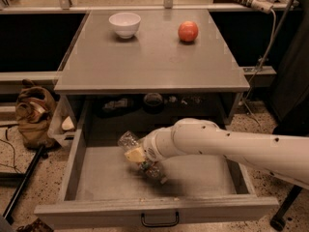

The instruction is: Place water bottle into top drawer

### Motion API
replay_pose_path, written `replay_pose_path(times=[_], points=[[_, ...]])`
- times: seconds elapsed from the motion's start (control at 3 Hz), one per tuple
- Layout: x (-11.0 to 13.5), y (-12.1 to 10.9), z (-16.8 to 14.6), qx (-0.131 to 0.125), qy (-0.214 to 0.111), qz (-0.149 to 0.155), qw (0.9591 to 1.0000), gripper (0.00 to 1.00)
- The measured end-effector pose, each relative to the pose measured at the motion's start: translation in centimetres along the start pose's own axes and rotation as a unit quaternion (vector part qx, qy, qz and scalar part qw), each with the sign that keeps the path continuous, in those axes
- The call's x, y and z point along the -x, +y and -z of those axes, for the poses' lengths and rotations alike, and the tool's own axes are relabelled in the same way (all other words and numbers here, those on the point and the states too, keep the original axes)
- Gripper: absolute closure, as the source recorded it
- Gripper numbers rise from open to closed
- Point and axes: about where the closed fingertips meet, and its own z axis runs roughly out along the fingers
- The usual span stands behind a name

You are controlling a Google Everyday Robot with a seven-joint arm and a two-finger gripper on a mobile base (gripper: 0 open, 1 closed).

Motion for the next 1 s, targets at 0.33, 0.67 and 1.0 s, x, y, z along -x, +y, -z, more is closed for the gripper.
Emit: replay_pose_path(times=[0.33, 0.67, 1.0], points=[[-0.05, 0.03, -0.02, 0.0, 0.0, 0.0, 1.0, 0.81], [-0.05, 0.03, -0.02, 0.0, 0.0, 0.0, 1.0, 0.58], [-0.05, 0.03, -0.02, 0.0, 0.0, 0.0, 1.0, 0.36]])
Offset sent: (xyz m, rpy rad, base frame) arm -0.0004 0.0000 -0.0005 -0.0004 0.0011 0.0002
